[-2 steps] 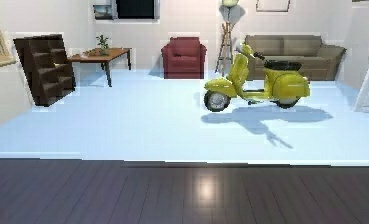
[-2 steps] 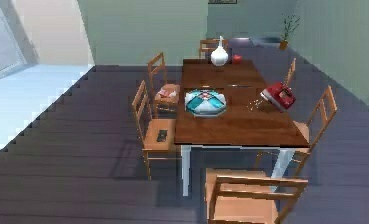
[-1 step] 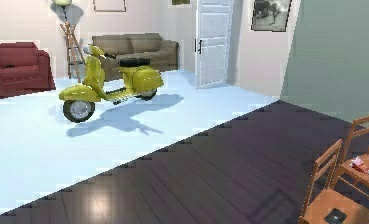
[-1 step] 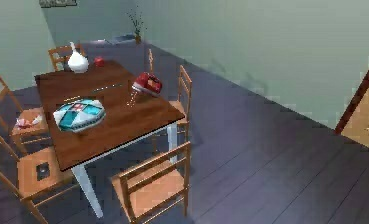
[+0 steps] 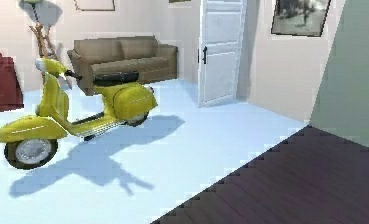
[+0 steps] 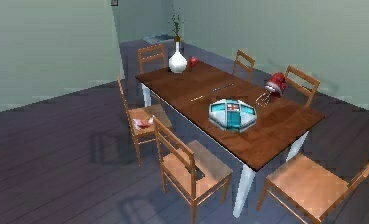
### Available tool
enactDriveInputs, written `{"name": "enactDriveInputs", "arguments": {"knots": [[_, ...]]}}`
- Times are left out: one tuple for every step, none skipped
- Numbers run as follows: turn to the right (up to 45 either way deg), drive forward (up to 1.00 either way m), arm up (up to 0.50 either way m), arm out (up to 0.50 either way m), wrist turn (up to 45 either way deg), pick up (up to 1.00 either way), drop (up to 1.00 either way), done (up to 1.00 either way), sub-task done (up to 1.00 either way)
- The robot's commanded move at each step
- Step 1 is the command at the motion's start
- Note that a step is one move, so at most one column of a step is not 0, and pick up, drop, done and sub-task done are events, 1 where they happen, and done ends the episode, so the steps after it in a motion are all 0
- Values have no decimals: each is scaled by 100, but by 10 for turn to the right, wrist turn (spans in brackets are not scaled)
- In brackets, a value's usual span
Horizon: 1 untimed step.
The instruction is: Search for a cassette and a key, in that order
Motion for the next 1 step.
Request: {"name": "enactDriveInputs", "arguments": {"knots": [[30, 0, 0, 0, 0, 0, 0, 0, 0]]}}
